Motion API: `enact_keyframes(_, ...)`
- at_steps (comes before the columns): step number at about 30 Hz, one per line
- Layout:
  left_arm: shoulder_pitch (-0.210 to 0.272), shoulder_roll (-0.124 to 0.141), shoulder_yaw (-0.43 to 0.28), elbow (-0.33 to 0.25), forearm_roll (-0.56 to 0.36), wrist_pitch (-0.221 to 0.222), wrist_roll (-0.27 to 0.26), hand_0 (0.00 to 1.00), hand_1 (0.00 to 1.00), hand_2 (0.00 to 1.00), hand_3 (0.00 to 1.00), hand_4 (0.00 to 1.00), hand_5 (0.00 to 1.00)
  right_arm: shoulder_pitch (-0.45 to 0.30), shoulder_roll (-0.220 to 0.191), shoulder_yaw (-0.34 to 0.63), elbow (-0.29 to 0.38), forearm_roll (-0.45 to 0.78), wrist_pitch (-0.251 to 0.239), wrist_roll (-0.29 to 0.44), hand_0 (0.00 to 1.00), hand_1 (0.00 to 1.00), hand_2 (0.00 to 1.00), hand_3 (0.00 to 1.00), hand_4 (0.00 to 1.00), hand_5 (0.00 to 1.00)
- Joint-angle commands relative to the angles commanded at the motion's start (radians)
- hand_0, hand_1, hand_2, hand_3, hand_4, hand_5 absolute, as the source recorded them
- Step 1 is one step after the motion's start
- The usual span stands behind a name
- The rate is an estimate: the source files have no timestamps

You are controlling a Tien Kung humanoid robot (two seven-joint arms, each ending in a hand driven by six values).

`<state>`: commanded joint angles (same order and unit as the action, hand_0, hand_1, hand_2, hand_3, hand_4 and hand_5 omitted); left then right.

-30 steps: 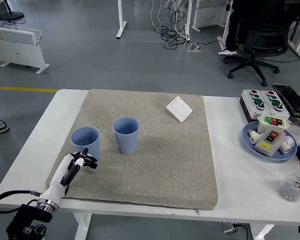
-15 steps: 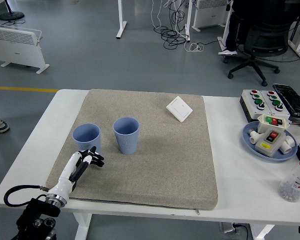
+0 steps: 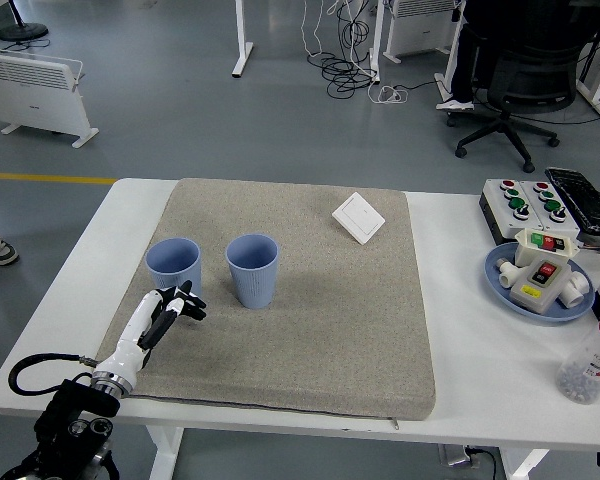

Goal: Push cup pick cup insert cup

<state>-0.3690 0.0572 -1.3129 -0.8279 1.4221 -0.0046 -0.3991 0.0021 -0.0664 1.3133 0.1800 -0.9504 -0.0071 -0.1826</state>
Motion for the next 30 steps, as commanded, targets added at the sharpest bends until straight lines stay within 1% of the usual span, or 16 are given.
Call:
enact_keyframes(5,-0.034,0.003,0.014,0.037,-0.009,-0.001,-0.010,0.603,0.456,0.439,0.419,0.574,0.998,0.003,0.000,-0.012,0.000,0.001,0.002,0.001,0.692,0.600,0.640,0.550,0.113,0.496)
enact_keyframes(11,-0.089,0.003,0.041,0.111,-0.009,0.026,-0.055,0.604,0.452,0.436,0.417,0.571,0.998,0.005,0.000,-0.029,0.000,0.003,0.004,0.003,0.692,0.599,0.637,0.550,0.111,0.497)
enact_keyframes(13,-0.102,0.003,0.044,0.125,-0.013,0.029,-0.063,0.604,0.452,0.436,0.417,0.571,0.998,0.005,0.000,-0.032,0.000,0.004,0.005,0.003,0.692,0.599,0.637,0.550,0.111,0.497)
enact_keyframes(18,-0.130,-0.002,0.047,0.161,-0.028,0.029,-0.077,0.605,0.452,0.436,0.415,0.571,0.998,0.007,-0.001,-0.037,0.000,0.006,0.006,0.003,0.692,0.599,0.636,0.549,0.111,0.497)
enact_keyframes(23,-0.164,-0.004,0.063,0.214,-0.038,0.029,-0.089,0.607,0.450,0.435,0.414,0.569,0.998,0.008,-0.001,-0.044,0.000,0.007,0.007,0.003,0.692,0.599,0.635,0.549,0.109,0.497)
enact_keyframes(26,-0.185,-0.006,0.061,0.246,-0.039,0.030,-0.095,0.607,0.450,0.435,0.414,0.569,0.998,0.009,-0.001,-0.050,0.000,0.008,0.008,0.003,0.692,0.599,0.635,0.549,0.109,0.497)
enact_keyframes(30,-0.202,-0.007,0.053,0.271,-0.034,0.030,-0.100,0.608,0.449,0.432,0.411,0.570,0.998,0.010,-0.001,-0.058,0.000,0.008,0.009,0.003,0.691,0.599,0.634,0.549,0.108,0.495)
